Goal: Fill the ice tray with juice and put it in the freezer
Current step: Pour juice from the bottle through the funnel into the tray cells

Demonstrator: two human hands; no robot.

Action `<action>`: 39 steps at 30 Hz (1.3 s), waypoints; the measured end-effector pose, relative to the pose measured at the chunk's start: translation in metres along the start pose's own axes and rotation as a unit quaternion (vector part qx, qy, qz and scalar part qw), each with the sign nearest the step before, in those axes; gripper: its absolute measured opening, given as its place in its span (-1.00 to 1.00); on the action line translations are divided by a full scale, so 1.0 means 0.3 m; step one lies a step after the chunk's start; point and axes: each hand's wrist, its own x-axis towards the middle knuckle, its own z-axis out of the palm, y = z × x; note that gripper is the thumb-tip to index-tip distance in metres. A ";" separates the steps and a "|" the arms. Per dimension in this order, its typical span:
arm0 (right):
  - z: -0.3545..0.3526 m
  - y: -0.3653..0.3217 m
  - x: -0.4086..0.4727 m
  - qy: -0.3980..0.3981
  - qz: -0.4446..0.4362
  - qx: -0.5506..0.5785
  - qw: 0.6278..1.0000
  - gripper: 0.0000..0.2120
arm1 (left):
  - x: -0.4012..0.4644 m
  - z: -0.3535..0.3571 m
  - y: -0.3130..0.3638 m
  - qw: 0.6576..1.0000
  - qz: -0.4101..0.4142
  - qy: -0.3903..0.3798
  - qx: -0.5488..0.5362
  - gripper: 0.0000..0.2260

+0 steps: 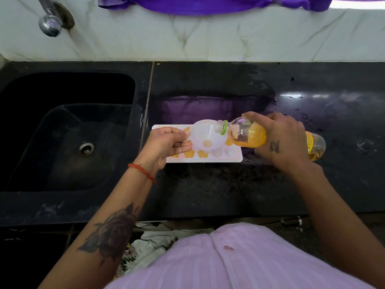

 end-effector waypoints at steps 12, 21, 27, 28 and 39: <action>-0.008 0.066 -0.033 0.020 0.017 -0.030 0.999 -0.39 | 0.021 0.083 -0.020 1.000 -0.006 -0.022 0.012 -0.91; 0.002 0.075 -0.038 0.008 0.020 -0.063 0.998 -0.38 | 0.026 0.089 -0.025 0.999 -0.009 -0.021 0.025 -0.90; 0.002 0.073 -0.033 0.006 0.016 -0.063 0.998 -0.39 | 0.028 0.088 -0.022 0.999 -0.015 -0.018 0.027 -0.91; 0.002 0.073 -0.033 0.005 0.017 -0.061 0.998 -0.38 | 0.028 0.088 -0.022 0.999 -0.016 -0.018 0.026 -0.92; -0.007 0.083 -0.038 0.013 0.036 0.002 0.999 -0.37 | 0.025 0.093 -0.002 0.999 -0.003 -0.034 0.024 -0.93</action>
